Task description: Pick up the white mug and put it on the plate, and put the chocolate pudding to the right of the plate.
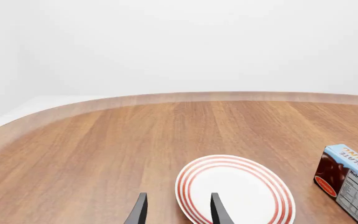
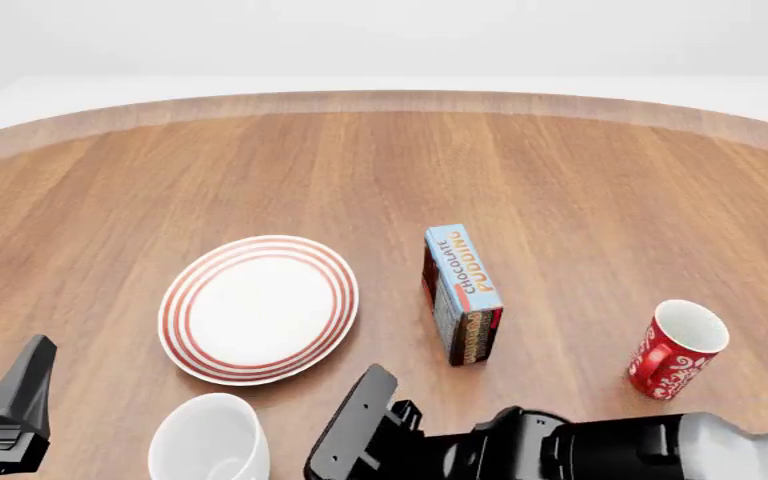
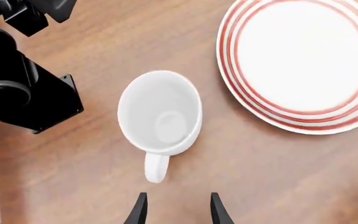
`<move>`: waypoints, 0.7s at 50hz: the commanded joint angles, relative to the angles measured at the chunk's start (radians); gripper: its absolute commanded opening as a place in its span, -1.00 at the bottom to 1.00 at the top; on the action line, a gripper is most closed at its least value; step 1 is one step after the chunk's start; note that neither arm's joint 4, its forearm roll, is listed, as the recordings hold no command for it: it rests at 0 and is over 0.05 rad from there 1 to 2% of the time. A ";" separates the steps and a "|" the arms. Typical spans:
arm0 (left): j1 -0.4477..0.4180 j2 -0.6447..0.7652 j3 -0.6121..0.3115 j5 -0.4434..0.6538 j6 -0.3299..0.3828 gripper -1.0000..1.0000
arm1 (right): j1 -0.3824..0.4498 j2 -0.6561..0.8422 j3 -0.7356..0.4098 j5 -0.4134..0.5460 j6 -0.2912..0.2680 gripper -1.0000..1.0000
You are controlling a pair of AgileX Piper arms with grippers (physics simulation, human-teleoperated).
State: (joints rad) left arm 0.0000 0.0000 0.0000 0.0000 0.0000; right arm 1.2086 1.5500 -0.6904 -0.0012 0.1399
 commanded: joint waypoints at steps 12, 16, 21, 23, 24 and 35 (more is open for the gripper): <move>0.000 0.000 0.000 0.000 0.000 1.00 | 0.046 0.056 -0.062 0.011 0.020 1.00; 0.000 0.000 0.000 0.000 0.000 1.00 | 0.044 0.063 -0.073 0.013 0.022 1.00; 0.000 0.000 0.000 0.000 0.000 1.00 | 0.041 0.071 -0.083 0.012 0.024 1.00; 0.000 0.000 0.000 0.000 0.000 1.00 | 0.038 0.075 -0.086 0.011 0.026 1.00; 0.000 0.000 0.000 0.000 0.000 1.00 | 0.037 0.077 -0.087 0.011 0.026 1.00; 0.000 0.000 0.000 0.000 0.000 1.00 | 0.044 0.091 -0.095 0.002 0.031 1.00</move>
State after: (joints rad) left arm 0.0000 0.0000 0.0000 0.0000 0.0000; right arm 1.2490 1.6276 -0.7749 0.0054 0.1661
